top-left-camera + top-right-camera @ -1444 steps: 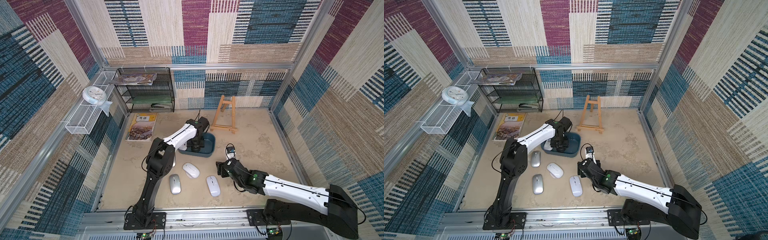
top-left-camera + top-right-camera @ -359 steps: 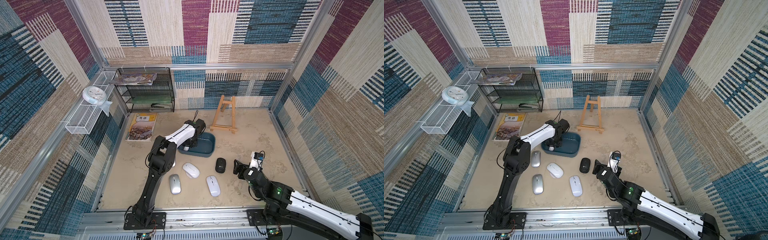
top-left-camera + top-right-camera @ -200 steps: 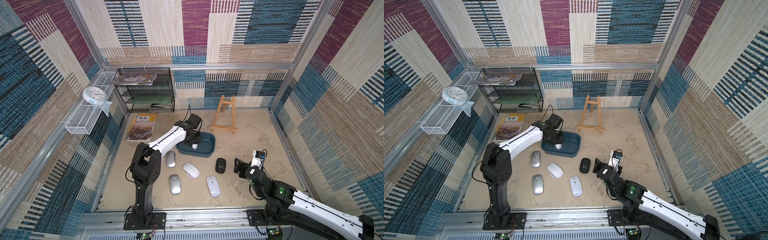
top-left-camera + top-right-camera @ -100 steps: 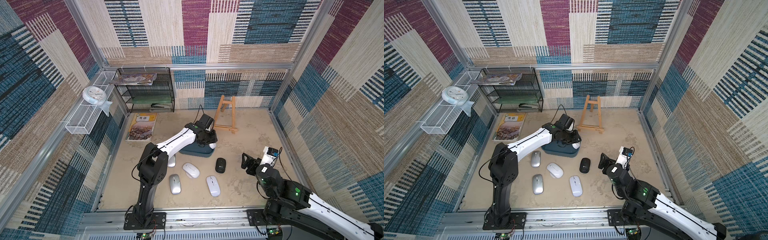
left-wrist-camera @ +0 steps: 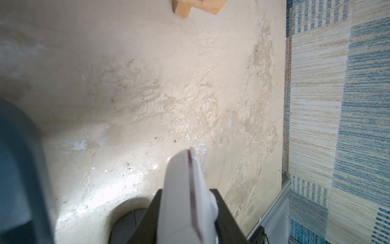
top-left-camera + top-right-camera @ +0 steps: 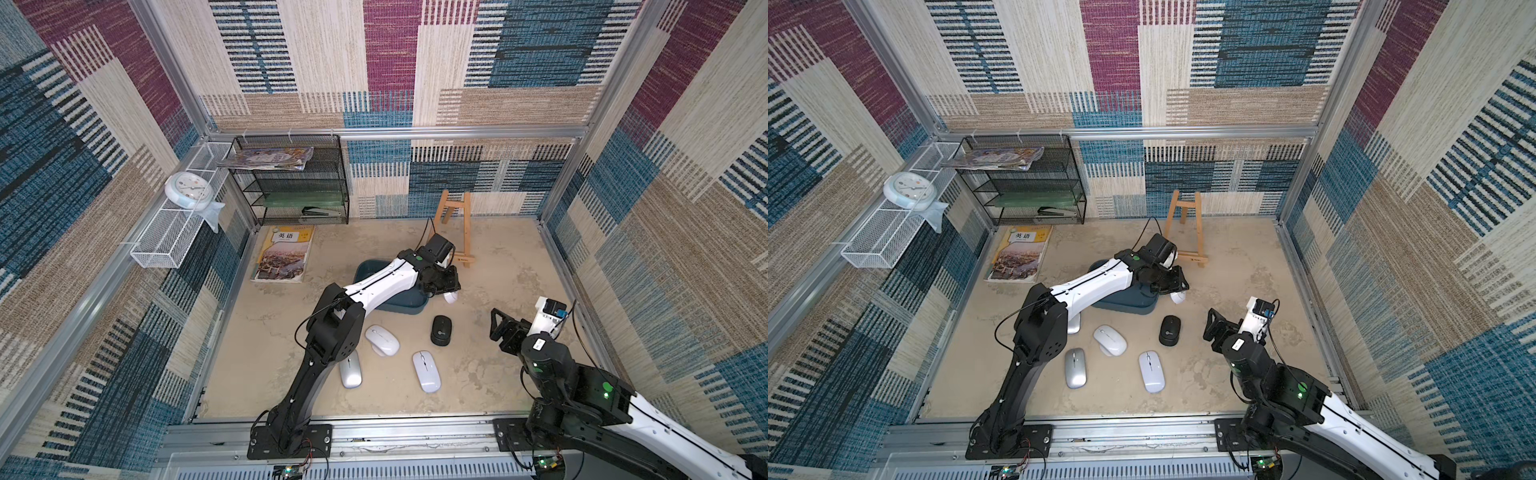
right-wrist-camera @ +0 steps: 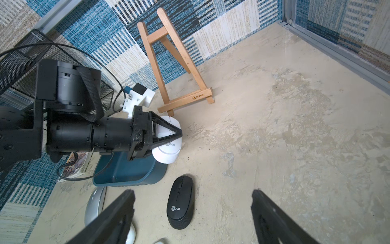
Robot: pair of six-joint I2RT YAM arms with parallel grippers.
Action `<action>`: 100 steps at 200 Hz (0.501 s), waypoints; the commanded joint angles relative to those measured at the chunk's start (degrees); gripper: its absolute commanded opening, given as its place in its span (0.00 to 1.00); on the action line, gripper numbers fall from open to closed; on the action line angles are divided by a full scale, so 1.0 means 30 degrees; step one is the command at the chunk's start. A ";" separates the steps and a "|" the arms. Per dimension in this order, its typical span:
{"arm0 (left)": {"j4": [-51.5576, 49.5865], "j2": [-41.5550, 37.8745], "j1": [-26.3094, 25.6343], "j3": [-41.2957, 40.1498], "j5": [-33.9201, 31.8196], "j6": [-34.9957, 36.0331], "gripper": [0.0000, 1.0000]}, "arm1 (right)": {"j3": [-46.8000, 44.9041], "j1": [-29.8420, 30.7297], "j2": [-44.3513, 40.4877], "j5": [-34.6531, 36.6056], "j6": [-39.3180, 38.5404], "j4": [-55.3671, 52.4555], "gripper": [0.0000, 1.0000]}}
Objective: Take out the mouse from the storage box
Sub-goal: Place the mouse at the center of the board.
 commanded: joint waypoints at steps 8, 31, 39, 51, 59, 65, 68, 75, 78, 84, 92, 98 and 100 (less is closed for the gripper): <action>-0.0551 0.1354 -0.0211 0.1744 0.0560 -0.0102 0.20 | -0.0099 -0.0007 -0.0188 0.0315 0.0031 -0.0219 0.90; -0.1024 0.2420 -0.0395 0.3040 0.0678 -0.0248 0.20 | -0.0213 0.0001 -0.0245 0.0345 0.0074 -0.0226 0.90; -0.1091 0.2709 -0.0491 0.3367 0.0593 -0.0276 0.20 | -0.0213 0.0008 -0.0290 0.0294 0.0115 -0.0257 0.90; -0.1210 0.3177 -0.0578 0.3807 0.0573 -0.0417 0.21 | -0.0299 0.0008 -0.0364 0.0308 0.0174 -0.0356 0.89; -0.1210 0.3455 -0.0592 0.4023 0.0709 -0.0584 0.21 | -0.0398 0.0008 -0.0450 0.0358 0.0242 -0.0371 0.89; -0.1209 0.3635 -0.0644 0.4143 0.0785 -0.0678 0.21 | -0.0468 0.0008 -0.0499 0.0381 0.0307 -0.0384 0.90; -0.1199 0.3701 -0.0651 0.4186 0.0781 -0.0723 0.21 | -0.0498 0.0008 -0.0527 0.0390 0.0344 -0.0381 0.89; -0.1185 0.3856 -0.0723 0.4290 0.0779 -0.0779 0.21 | -0.0534 0.0008 -0.0574 0.0377 0.0396 -0.0387 0.89; -0.1203 0.3930 -0.0753 0.4321 0.0736 -0.0787 0.21 | -0.0557 0.0008 -0.0599 0.0360 0.0425 -0.0374 0.89; -0.1194 0.4033 -0.0808 0.4407 0.0685 -0.0798 0.21 | -0.0587 0.0008 -0.0628 0.0345 0.0459 -0.0387 0.90; -0.1210 0.4196 -0.0897 0.4504 0.0596 -0.0776 0.21 | -0.0644 -0.0008 -0.0647 0.0327 0.0499 -0.0372 0.90; -0.1210 0.4313 -0.0954 0.4583 0.0588 -0.0787 0.21 | -0.0707 0.0007 -0.0640 0.0344 0.0546 -0.0348 0.90; -0.1225 0.4346 -0.0962 0.4612 0.0596 -0.0800 0.21 | -0.0761 0.0008 -0.0656 0.0345 0.0555 -0.0352 0.90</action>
